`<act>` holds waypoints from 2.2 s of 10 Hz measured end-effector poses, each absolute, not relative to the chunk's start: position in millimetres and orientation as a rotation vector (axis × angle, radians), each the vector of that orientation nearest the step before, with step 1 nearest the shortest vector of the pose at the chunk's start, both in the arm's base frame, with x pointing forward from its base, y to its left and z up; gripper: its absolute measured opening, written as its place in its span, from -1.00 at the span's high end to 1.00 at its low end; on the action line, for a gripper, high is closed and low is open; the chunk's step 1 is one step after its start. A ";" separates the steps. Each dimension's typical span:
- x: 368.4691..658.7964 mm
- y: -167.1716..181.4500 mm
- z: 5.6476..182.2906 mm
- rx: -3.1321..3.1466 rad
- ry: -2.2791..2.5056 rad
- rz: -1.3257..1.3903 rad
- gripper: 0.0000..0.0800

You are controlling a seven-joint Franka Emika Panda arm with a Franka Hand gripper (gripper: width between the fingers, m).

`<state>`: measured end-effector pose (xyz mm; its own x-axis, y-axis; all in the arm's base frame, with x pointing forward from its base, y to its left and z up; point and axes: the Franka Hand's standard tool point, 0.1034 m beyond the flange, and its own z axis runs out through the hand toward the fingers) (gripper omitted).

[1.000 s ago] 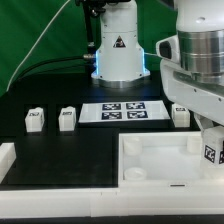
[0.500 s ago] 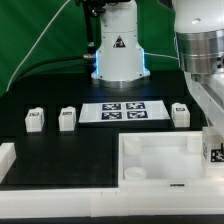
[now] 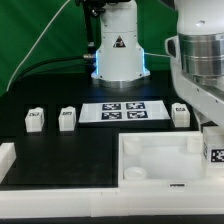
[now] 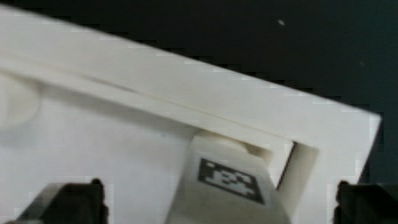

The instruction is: Assemble one leg

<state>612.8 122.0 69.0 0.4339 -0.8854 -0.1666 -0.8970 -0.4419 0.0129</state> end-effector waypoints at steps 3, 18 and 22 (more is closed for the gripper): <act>610.8 118.0 70.3 -2.864 1.077 0.221 -0.62; 611.3 110.8 71.6 -3.038 0.154 0.188 0.27; 612.7 113.6 71.1 -2.971 0.677 0.185 0.27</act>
Offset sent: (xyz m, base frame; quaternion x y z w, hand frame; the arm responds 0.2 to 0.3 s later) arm 0.0044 -0.0030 0.0033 -0.0320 0.0036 -0.2422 0.9697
